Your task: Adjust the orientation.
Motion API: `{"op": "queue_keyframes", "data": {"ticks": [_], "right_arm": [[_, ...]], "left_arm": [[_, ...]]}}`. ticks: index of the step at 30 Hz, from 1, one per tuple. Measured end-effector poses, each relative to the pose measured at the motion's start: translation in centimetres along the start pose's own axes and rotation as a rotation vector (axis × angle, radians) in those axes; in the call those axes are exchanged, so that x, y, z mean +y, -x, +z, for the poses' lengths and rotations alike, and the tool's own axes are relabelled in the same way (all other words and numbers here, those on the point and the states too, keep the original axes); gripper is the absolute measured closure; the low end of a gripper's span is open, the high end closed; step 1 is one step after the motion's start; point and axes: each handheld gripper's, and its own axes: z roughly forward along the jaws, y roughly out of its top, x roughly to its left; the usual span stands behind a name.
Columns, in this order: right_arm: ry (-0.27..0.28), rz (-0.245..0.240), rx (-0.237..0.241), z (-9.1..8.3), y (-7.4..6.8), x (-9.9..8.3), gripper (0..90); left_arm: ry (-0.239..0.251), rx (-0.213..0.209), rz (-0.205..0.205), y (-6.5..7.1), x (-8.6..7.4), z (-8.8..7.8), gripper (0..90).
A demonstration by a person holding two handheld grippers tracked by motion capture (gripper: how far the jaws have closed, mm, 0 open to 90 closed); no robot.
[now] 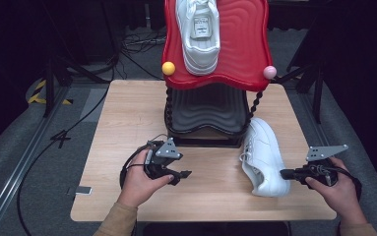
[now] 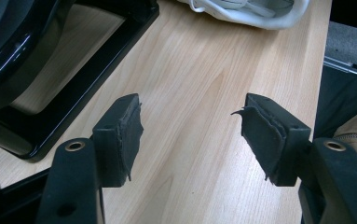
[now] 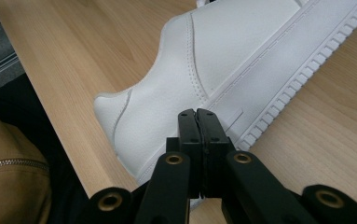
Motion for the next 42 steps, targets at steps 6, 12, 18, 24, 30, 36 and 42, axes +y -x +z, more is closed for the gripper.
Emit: {"op": "queue_keyframes", "data": {"ticks": [6, 12, 18, 24, 30, 36, 42], "right_arm": [[0.004, 0.016, -0.023, -0.5, 0.3, -0.4, 90.0], [-0.002, 0.03, -0.051, -0.9, 0.6, -0.7, 90.0], [-0.012, 0.047, -0.074, -1.3, 1.0, -1.1, 90.0], [0.071, 0.104, -0.133, -4.3, 2.9, -2.5, 90.0], [0.148, 0.149, -0.146, -6.8, 3.9, -3.8, 90.0], [0.131, 0.136, -0.139, -6.4, 3.8, -3.7, 90.0], [0.139, 0.125, -0.136, -6.5, 3.7, -3.6, 87.9]], "left_arm": [[0.003, -0.003, 0.005, -0.1, 0.2, 0.2, 38.5], [-0.006, -0.011, 0.009, -0.1, 0.4, 0.6, 38.4], [-0.005, -0.014, 0.011, -0.1, 0.4, 0.7, 38.4], [0.004, -0.018, 0.008, -0.1, 0.4, 0.7, 38.3], [-0.006, -0.019, 0.012, -0.2, 0.5, 0.9, 38.3], [-0.005, -0.017, 0.009, -0.2, 0.5, 0.8, 38.3], [-0.003, -0.013, 0.003, -0.2, 0.3, 0.6, 38.1]]}}
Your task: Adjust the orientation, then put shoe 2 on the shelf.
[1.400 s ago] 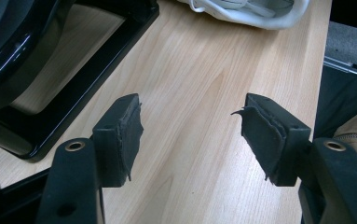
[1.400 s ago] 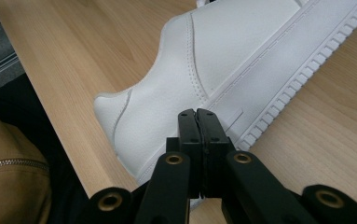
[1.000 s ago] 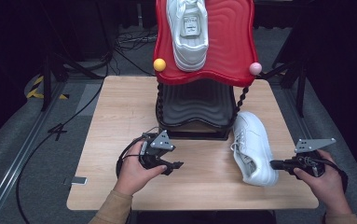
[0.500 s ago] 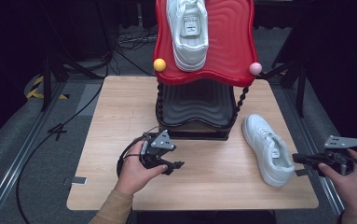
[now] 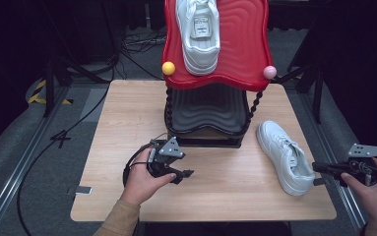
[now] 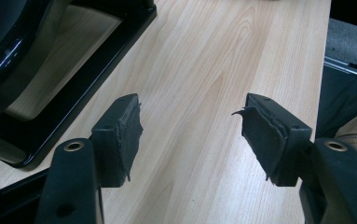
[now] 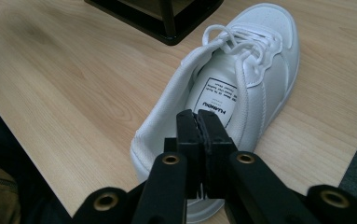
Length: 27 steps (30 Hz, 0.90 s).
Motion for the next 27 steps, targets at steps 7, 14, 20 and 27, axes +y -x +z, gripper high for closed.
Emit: {"op": "queue_keyframes", "data": {"ticks": [7, 14, 20, 27], "right_arm": [[0.007, -0.035, 0.028, 0.0, -0.2, 0.2, 79.8], [0.0, -0.094, 0.05, 0.1, -0.8, 0.9, 68.3], [-0.115, -0.179, 0.044, -0.3, -1.8, 2.7, 68.3], [-0.246, -0.244, 0.062, 0.7, -2.7, 3.9, 66.9]], "left_arm": [[-0.001, 0.003, 0.002, -0.1, -0.1, -0.2, 37.9], [-0.008, -0.005, 0.0, -0.2, -0.2, -0.5, 36.0], [0.004, 0.008, -0.011, 0.1, -0.6, -1.4, 36.0], [0.007, 0.017, -0.024, 0.1, -0.9, -1.9, 35.9]]}}
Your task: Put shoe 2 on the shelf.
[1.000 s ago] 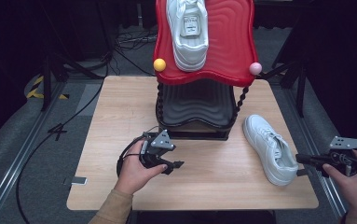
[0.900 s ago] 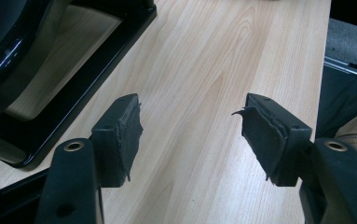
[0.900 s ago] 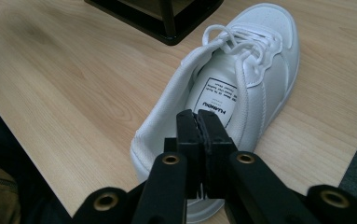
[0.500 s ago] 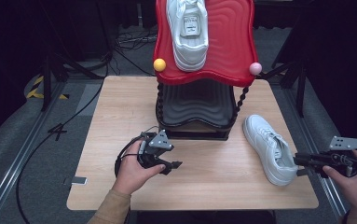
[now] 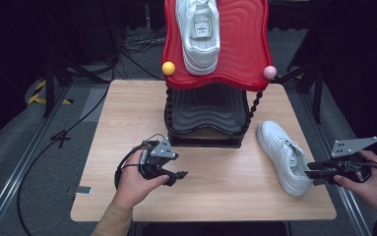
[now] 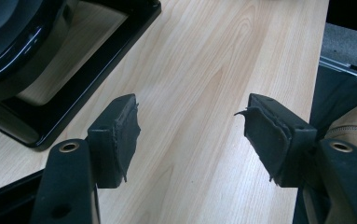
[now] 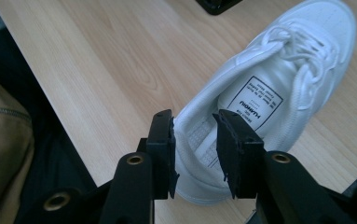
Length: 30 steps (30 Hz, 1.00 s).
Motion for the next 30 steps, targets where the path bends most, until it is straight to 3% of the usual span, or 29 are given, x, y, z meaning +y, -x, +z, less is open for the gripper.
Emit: {"op": "queue_keyframes", "data": {"ticks": [3, 5, 16, 27, 30], "right_arm": [[-0.027, -0.01, 0.008, 0.4, 0.0, 0.3, 66.6], [-0.106, -0.036, 0.027, 1.7, -0.1, 0.8, 64.8], [-0.285, -0.081, 0.057, 5.1, 0.0, 0.9, 61.5], [-0.408, -0.135, 0.066, 7.8, -0.4, 1.2, 64.8], [-0.411, -0.141, 0.063, 7.9, -0.4, 1.4, 65.8]], "left_arm": [[-0.003, 0.006, -0.012, 0.0, -0.1, -0.2, 36.0], [0.0, 0.013, -0.016, 0.0, -0.4, -0.4, 36.0], [0.012, 0.043, -0.045, 0.0, -0.9, -1.2, 36.1], [0.027, 0.064, -0.086, -0.2, -2.2, -2.5, 36.0], [0.031, 0.072, -0.093, -0.2, -2.5, -3.0, 36.0]]}}
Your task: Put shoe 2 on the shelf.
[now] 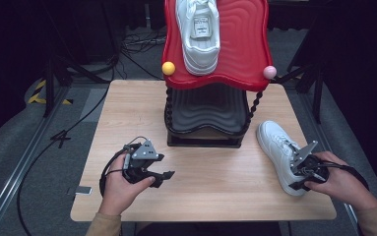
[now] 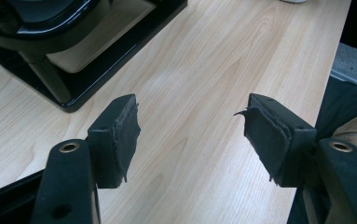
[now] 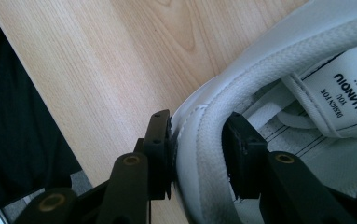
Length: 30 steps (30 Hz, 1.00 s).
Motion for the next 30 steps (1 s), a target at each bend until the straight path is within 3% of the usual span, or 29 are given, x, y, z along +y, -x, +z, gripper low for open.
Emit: {"op": "queue_keyframes", "data": {"ticks": [2, 5, 10, 21, 30], "right_arm": [[-0.022, 0.001, 0.007, 0.0, -0.1, 0.2, 72.5], [-0.056, -0.002, 0.012, 0.2, -0.3, 0.4, 74.3], [-0.057, 0.031, 0.013, 0.2, -0.4, 0.5, 77.2], [0.015, 0.102, 0.034, -0.9, -0.6, 1.3, 77.3], [0.067, 0.117, 0.007, -4.1, -0.7, 2.5, 76.6]], "left_arm": [[0.01, 0.006, -0.005, -0.2, -0.2, -0.4, 36.0], [0.022, 0.009, -0.011, -0.4, -0.4, -0.9, 36.0], [0.033, 0.014, -0.011, -0.8, -0.5, -1.4, 36.0], [0.061, 0.014, -0.021, -1.2, -0.5, -1.9, 36.0], [0.069, 0.023, -0.029, -1.1, -0.7, -2.4, 36.0]]}}
